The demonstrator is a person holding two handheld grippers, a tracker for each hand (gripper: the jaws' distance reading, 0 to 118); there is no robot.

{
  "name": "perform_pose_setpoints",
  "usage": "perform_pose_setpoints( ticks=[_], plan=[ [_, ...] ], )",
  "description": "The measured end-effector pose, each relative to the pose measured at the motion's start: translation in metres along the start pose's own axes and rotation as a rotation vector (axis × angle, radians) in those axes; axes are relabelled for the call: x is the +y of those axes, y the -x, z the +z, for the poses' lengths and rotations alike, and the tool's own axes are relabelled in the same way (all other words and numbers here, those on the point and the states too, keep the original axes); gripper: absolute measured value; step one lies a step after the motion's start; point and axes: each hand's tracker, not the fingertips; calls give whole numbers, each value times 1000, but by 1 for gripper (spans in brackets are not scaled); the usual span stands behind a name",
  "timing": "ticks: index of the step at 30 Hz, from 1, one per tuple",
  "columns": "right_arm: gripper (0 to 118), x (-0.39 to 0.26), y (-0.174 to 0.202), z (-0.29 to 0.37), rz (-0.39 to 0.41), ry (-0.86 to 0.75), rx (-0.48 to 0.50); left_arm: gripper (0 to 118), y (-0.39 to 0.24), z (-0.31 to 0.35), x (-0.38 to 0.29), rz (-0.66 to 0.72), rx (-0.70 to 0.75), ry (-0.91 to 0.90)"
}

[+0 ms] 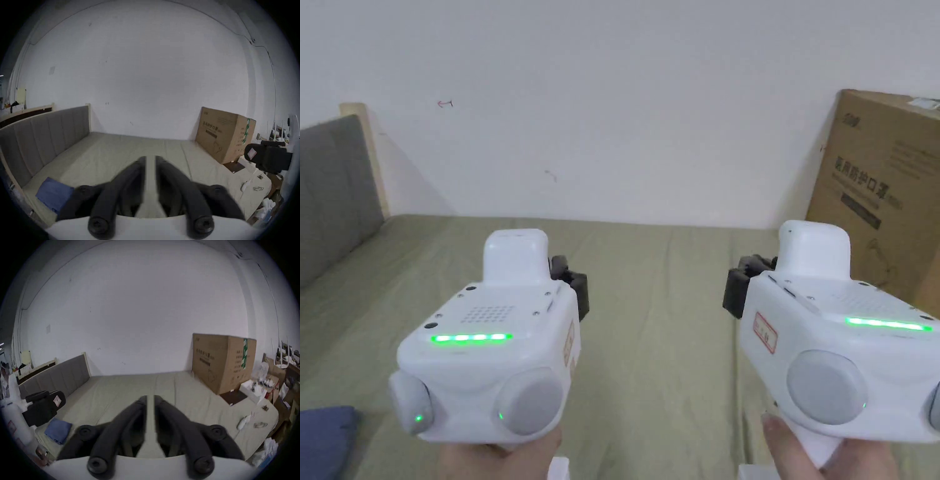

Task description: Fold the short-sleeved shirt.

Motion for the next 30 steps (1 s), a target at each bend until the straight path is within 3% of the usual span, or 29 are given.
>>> perform_pose_setpoints(
  ticks=[1,2,3,5,9,19,30],
  plan=[
    [34,2,-2,4,4,-18,-2,43,-2,3,2,3,5,-16],
    [53,4,-3,8,6,-37,-4,72,-3,6,4,11,-2,-22],
    [67,5,-4,12,6,-48,0,92,-3,5,6,14,-11,-23],
    [100,7,-4,18,-3,-72,6,112,-3,8,9,11,-30,-15],
    [114,10,1,30,-9,-114,17,112,-4,24,16,-71,0,-88],
    [114,8,5,36,-23,-152,-31,112,8,46,32,-120,40,-160],
    [114,7,4,31,12,-149,-56,111,17,42,29,-125,36,-144]
  ],
)
